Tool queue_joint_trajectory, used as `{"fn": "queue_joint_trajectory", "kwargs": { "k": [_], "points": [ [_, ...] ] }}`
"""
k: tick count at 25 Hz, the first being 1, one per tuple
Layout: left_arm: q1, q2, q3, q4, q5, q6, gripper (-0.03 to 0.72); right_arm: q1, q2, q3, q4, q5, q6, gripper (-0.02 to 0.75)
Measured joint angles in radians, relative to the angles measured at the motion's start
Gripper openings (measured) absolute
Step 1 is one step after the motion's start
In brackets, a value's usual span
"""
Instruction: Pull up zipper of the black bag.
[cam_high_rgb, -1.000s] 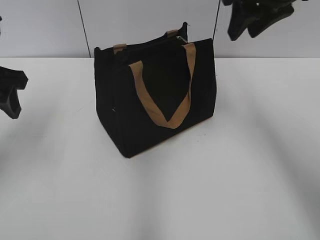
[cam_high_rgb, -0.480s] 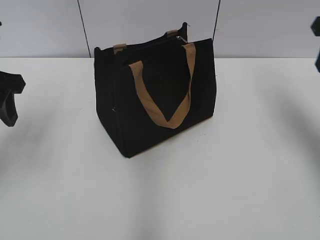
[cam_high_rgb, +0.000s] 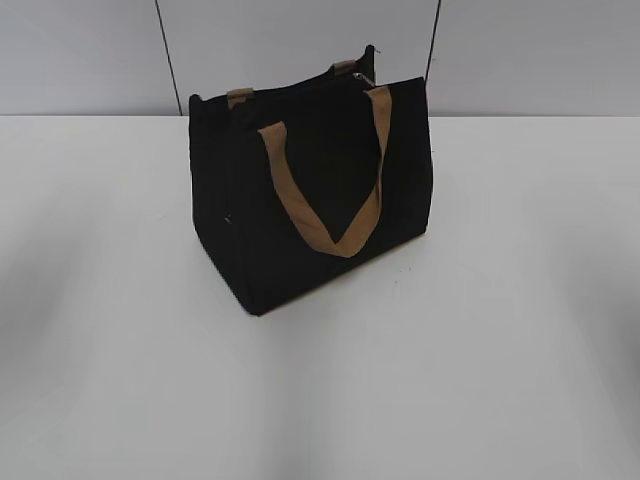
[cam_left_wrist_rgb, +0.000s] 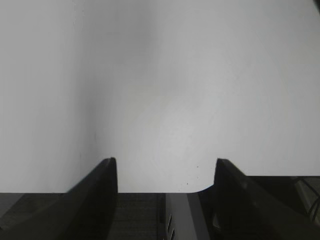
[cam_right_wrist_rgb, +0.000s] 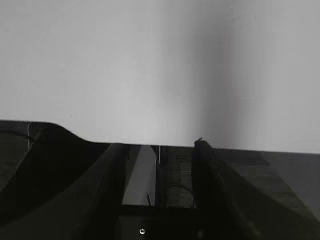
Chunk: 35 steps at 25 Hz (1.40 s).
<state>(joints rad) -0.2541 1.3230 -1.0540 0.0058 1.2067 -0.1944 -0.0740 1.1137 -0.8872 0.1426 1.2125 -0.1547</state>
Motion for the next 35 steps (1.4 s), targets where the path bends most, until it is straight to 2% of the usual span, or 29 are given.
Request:
{"fn": "queue_joint_trajectory", "kwargs": {
  "k": [6, 12, 20, 28, 35],
  "points": [
    [0.0, -0.27, 0.134, -0.006, 0.006, 0.0, 0.457, 0.0, -0.343, 0.226, 0.003, 0.006, -0.027, 0.335],
    [0.0, -0.573, 0.25, 0.007, -0.033, 0.0, 0.458, 0.0, -0.628, 0.348, 0.004, 0.01, -0.032, 0.335],
    [0.0, -0.935, 0.406, 0.062, -0.046, 0.005, 0.458, 0.0, -0.928, 0.365, 0.008, -0.004, -0.105, 0.335],
    [0.0, -1.281, 0.504, 0.066, -0.127, 0.038, 0.458, 0.0, -1.117, 0.365, 0.011, -0.064, -0.123, 0.335],
    [0.0, -1.329, 0.51, 0.067, -0.136, 0.043, 0.458, 0.0, -1.121, 0.417, 0.014, -0.106, -0.124, 0.335]
  ]
}}
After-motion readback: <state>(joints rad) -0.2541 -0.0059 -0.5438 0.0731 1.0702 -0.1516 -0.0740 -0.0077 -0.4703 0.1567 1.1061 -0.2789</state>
